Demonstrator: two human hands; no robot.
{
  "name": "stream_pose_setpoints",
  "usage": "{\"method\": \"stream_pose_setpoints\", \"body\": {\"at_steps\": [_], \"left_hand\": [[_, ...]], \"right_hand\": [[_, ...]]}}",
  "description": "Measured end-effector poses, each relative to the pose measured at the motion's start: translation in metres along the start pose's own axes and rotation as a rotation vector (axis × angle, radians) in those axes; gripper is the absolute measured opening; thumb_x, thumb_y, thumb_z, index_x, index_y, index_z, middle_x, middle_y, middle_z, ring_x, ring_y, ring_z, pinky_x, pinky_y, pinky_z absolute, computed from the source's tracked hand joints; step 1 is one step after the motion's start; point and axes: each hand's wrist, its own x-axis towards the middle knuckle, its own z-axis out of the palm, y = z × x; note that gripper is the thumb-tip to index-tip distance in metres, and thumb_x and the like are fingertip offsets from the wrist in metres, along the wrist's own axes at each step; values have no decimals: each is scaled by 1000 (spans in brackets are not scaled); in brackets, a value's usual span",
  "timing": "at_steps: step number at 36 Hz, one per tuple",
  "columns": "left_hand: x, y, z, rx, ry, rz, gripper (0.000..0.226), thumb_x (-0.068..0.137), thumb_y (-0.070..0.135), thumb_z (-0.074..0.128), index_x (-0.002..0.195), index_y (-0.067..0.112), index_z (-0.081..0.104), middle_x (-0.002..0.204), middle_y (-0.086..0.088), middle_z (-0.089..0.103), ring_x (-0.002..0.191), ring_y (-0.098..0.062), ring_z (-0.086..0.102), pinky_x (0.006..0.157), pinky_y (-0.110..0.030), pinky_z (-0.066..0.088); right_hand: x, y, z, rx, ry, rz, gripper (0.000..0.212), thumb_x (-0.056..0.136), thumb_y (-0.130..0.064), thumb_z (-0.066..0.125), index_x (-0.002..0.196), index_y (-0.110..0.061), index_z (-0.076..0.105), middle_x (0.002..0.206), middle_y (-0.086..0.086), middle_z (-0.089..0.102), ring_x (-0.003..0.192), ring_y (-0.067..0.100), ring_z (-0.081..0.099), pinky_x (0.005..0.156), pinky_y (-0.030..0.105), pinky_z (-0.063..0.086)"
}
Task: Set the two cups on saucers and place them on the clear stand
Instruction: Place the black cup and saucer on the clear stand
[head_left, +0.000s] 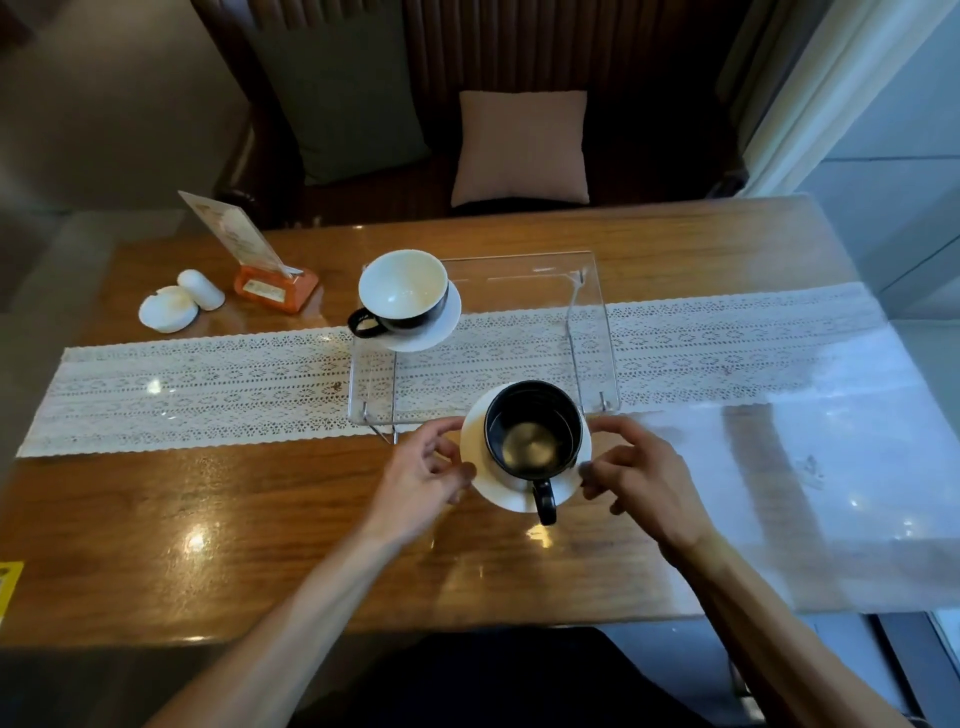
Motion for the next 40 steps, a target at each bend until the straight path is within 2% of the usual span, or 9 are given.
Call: {"method": "stream_pose_setpoints", "body": {"at_steps": [5,11,13,16,23,26,32,37,40], "left_hand": [[31,10,-5,67,11,3,50,80,-5,71,124,16,58,91,-10,62,78,-41,68,63,-47,56],[67,17,-10,185,18,9,51,80,7,73,125,25,59,89,-1,65,72,-26,71,56,-40,55],[77,17,-12,224,15,16,52,80,9,73,128,25,58,90,1,66,71,-19,72,61,-35,52],[90,18,-15,263,8,26,52,81,11,73,129,26,57,92,2,65,65,-14,71,75,-39,57],[111,17,-19,356,4,56,54,82,18,73,132,25,56,86,10,64,76,-18,67,79,-33,51],[116,17,-19,371,-3,57,54,82,19,72,133,25,55,83,13,63,80,-18,67,79,-32,49],[121,14,-16,374,-13,48,54,84,19,71,135,26,53,85,14,63,69,-8,63,61,-25,42],[121,12,-14,375,-28,42,53,87,19,68,136,27,51,88,13,62,66,-11,65,57,-23,44],[120,12,-11,431,-26,66,52,89,21,65,138,27,49,90,16,60,75,-7,61,65,-25,43]], "right_hand": [[23,-16,0,1,30,12,37,75,-10,68,101,-36,64,70,-3,76,60,13,71,42,20,46],[53,-28,2,-52,51,28,40,75,-11,68,110,-29,62,66,-2,75,57,12,70,41,23,45],[63,-30,3,-86,52,38,41,76,-12,68,112,-29,61,65,-1,75,58,15,70,42,25,46],[74,-31,7,-110,72,65,41,77,-12,67,114,-28,60,62,-1,74,54,15,69,40,25,46],[89,-29,17,-175,129,44,44,79,-9,66,120,-22,62,59,0,73,44,9,64,40,23,45],[92,-29,18,-223,138,32,45,81,-8,66,125,-18,61,62,2,74,48,13,66,43,28,52],[95,-32,19,-279,154,15,46,81,-9,64,127,-17,59,70,4,75,53,25,68,63,45,61],[96,-36,19,-298,163,20,46,81,-10,64,126,-16,61,75,7,75,68,24,69,70,47,60],[96,-36,19,-304,172,23,47,81,-11,63,128,-17,61,78,6,76,76,24,70,75,48,59]]}}
